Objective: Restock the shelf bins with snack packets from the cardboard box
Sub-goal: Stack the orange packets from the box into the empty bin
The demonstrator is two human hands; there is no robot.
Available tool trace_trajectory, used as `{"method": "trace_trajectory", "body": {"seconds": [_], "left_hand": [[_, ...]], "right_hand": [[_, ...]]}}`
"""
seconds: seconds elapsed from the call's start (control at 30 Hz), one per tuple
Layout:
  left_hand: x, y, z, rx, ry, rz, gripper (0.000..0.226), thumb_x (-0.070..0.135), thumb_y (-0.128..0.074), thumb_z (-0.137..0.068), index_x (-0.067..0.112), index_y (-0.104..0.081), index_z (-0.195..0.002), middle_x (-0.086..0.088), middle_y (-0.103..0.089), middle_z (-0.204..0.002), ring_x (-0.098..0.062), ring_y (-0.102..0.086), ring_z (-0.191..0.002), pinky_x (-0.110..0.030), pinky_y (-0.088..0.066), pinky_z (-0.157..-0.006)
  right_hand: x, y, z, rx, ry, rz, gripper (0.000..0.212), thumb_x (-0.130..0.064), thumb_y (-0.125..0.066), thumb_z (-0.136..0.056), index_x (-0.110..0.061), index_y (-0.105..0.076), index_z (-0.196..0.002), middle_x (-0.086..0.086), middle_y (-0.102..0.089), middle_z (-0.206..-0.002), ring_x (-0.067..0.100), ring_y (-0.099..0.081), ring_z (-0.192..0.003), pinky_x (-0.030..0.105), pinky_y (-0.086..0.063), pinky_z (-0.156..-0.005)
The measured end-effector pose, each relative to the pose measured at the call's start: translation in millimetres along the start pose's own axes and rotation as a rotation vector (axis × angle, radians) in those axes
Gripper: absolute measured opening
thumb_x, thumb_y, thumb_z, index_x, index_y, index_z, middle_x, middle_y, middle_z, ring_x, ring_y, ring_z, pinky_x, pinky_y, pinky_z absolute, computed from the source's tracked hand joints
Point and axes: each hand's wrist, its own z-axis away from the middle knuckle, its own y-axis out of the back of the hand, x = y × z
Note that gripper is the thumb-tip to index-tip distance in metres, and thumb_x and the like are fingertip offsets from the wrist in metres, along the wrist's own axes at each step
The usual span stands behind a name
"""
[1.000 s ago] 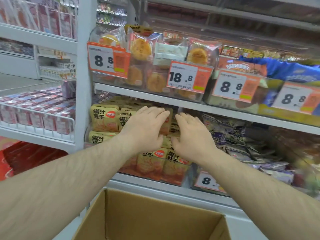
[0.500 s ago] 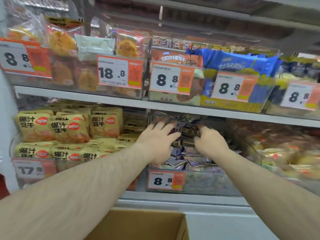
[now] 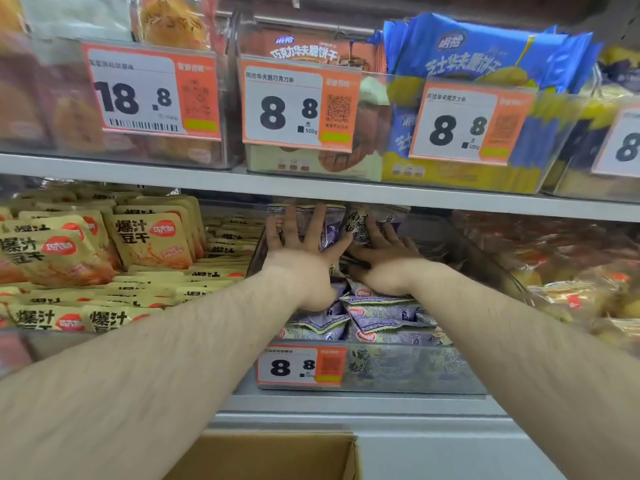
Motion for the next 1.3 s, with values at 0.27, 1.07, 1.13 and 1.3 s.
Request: {"method": "trace_trajectory", "body": {"seconds": [0.27, 1.07, 1.13, 1.3], "left_hand": [[2.2, -10.8, 21.0, 0.042, 0.024, 0.123, 0.082, 0.061, -0.033, -0.097, 0.036, 0.023, -0.152, -0.007, 0.033, -0.159, -0.036, 0.031, -0.145, -0.056, 0.012, -0.118], [55.2, 1.1, 61.2, 0.033, -0.182, 0.253, 0.066, 0.051, -0.019, -0.103, 0.019, -0.005, -0.158, -0.006, 0.01, -0.166, -0.024, 0.015, -0.152, -0.046, 0.007, -0.122], [62.1, -0.2, 51.8, -0.072, -0.215, 0.276, 0.065, 0.051, -0.02, -0.103, 0.018, -0.008, -0.159, -0.005, 0.002, -0.167, -0.023, 0.007, -0.153, -0.043, 0.003, -0.123], [57.8, 2.4, 57.3, -0.023, -0.21, 0.259, 0.063, 0.055, -0.02, -0.101, 0.019, -0.031, -0.152, -0.004, -0.026, -0.162, -0.022, -0.018, -0.149, -0.046, -0.01, -0.122]], "right_hand": [[-5.6, 3.3, 1.0, 0.028, 0.006, 0.086, 0.063, -0.057, -0.037, -0.095, -0.057, -0.005, -0.149, -0.004, 0.026, -0.161, 0.037, 0.023, -0.147, 0.059, 0.011, -0.118], [39.4, -7.8, 56.2, -0.098, -0.295, -0.226, 0.072, -0.073, -0.017, -0.093, -0.044, 0.002, -0.155, 0.001, 0.009, -0.166, 0.026, 0.01, -0.152, 0.05, 0.007, -0.12], [40.3, -19.1, 52.1, -0.147, -0.306, -0.23, 0.074, -0.075, -0.018, -0.092, -0.044, 0.005, -0.155, 0.003, 0.008, -0.166, 0.026, 0.009, -0.152, 0.046, 0.007, -0.121], [38.7, -3.1, 54.4, -0.131, -0.349, -0.247, 0.078, -0.075, -0.031, -0.089, -0.036, -0.018, -0.155, 0.007, -0.014, -0.165, 0.031, -0.012, -0.151, 0.047, -0.009, -0.12]]}}
